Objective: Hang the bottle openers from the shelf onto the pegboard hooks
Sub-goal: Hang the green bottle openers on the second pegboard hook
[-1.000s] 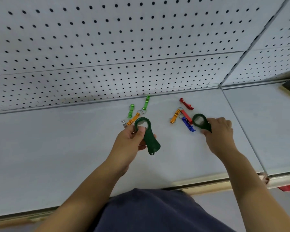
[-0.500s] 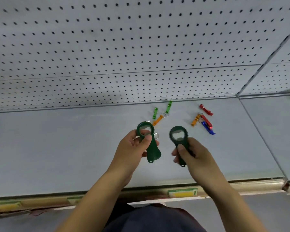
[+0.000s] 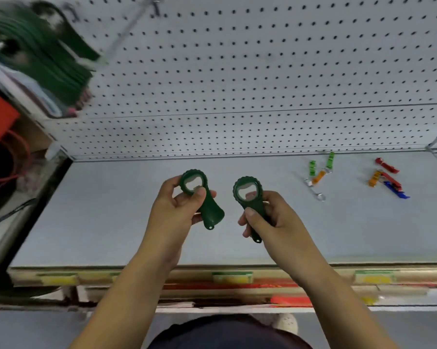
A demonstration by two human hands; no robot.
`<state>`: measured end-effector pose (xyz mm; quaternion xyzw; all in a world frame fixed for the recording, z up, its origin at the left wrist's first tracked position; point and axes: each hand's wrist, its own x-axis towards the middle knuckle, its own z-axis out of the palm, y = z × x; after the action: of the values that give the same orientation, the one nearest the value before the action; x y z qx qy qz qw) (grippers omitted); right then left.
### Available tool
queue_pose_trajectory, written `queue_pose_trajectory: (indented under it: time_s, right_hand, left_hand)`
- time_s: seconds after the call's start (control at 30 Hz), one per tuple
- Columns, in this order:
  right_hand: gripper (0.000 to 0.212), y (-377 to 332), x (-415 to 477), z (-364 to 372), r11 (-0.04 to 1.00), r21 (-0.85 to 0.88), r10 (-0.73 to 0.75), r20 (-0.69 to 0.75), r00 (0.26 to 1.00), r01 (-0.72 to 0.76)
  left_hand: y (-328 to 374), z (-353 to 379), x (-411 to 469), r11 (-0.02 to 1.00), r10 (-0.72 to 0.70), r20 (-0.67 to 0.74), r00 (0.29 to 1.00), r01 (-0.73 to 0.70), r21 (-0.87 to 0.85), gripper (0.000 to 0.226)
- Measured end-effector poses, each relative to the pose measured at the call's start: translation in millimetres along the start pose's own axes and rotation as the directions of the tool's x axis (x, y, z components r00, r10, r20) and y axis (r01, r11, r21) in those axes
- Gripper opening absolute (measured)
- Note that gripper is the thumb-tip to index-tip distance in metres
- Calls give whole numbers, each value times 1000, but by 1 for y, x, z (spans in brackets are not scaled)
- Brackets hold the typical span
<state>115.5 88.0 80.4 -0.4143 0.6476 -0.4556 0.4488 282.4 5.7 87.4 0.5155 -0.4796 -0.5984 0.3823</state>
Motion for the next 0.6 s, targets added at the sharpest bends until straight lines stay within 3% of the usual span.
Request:
queue_pose_trajectory:
  time_s: [0.1, 0.33, 0.47, 0.6]
  right_hand:
    - [18, -17, -9, 58, 998, 21, -53, -8, 999, 54]
    - [42, -80, -24, 161, 959, -10, -282, -5, 959, 282]
    - [46, -114, -28, 197, 901, -32, -434, -47, 900, 433]
    - [48, -143, -25, 214, 806, -116, -592, -143, 793, 580]
  left_hand:
    - [15, -62, -2, 998, 32, -36, 999, -33, -48, 31]
    - [41, -172, -6, 971, 131, -117, 984, -151, -186, 36]
    - [55, -208, -11, 958, 191, -128, 973, -213, -192, 28]
    - [71, -229, -12, 953, 239, -115, 964, -255, -162, 26]
